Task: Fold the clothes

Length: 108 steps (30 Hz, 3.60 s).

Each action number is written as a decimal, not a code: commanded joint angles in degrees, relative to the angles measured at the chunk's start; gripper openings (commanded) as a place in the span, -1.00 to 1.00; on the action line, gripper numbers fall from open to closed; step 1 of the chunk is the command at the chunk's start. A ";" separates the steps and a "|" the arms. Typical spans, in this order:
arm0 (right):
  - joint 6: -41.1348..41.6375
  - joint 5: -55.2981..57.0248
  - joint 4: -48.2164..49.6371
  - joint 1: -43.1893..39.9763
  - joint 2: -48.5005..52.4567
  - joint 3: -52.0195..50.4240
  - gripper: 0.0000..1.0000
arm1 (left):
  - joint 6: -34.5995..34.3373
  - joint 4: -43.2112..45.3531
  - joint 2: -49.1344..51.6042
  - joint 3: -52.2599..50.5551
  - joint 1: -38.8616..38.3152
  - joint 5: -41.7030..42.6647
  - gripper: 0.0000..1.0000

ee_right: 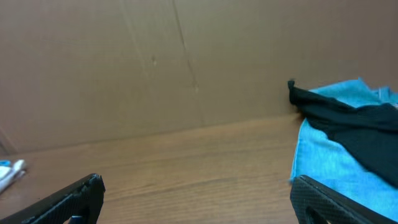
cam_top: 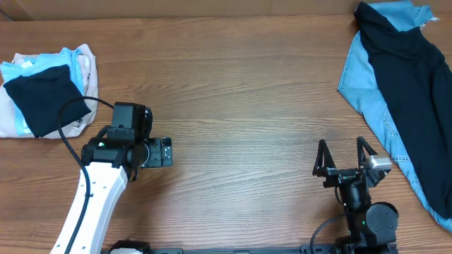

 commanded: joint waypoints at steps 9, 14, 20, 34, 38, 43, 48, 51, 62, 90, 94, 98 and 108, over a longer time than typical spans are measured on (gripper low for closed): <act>-2.34 -0.48 -1.55 -0.52 -0.52 -2.21 1.00 | -0.79 -0.07 1.14 -0.33 -0.11 -0.70 1.00; -2.34 -0.48 -1.55 -0.52 -0.52 -2.21 1.00 | -0.79 -0.02 1.16 -0.33 -0.11 -0.70 1.00; -2.34 -0.48 -1.55 -0.52 -0.52 -2.21 1.00 | -0.79 -0.04 1.16 -0.33 -0.11 -0.70 1.00; -2.34 -0.48 -1.55 -0.52 -0.52 -2.21 1.00 | -0.79 -0.02 1.16 -0.33 -0.11 -0.70 1.00; -2.34 -0.48 -1.55 -0.52 -0.52 -2.21 1.00 | -0.76 0.04 0.44 -0.33 -0.11 -0.74 1.00; -2.34 -0.48 -1.53 -0.52 -0.52 -2.21 1.00 | -0.79 0.07 -5.57 -0.57 -0.11 -0.72 1.00; -2.34 -0.48 -1.55 -0.52 -0.52 -2.21 1.00 | -0.74 7.04 -16.72 -4.61 -0.11 -0.72 1.00; -2.34 -0.48 -1.55 -0.52 -0.52 -2.21 1.00 | -0.79 11.82 -25.44 -10.34 -0.09 -0.48 1.00; -2.34 -0.48 -1.55 -0.52 -0.52 -2.21 1.00 | -0.79 24.28 -56.52 -31.82 0.00 0.11 1.00; -2.34 -0.48 -1.55 -0.52 -0.52 -2.21 1.00 | 3.30 48.19 -71.25 -51.71 0.04 0.09 1.00; -2.34 -0.48 -1.55 -0.52 -0.52 -2.21 1.00 | 3.30 48.19 -71.25 -51.71 0.04 0.07 1.00; -2.34 -0.48 -1.55 -0.52 -0.52 -2.21 1.00 | 3.30 48.22 -71.25 -51.71 0.04 0.07 1.00; -2.34 -0.48 -1.55 -0.52 -0.52 -2.21 1.00 | 3.30 48.19 -71.25 -51.71 0.04 0.09 1.00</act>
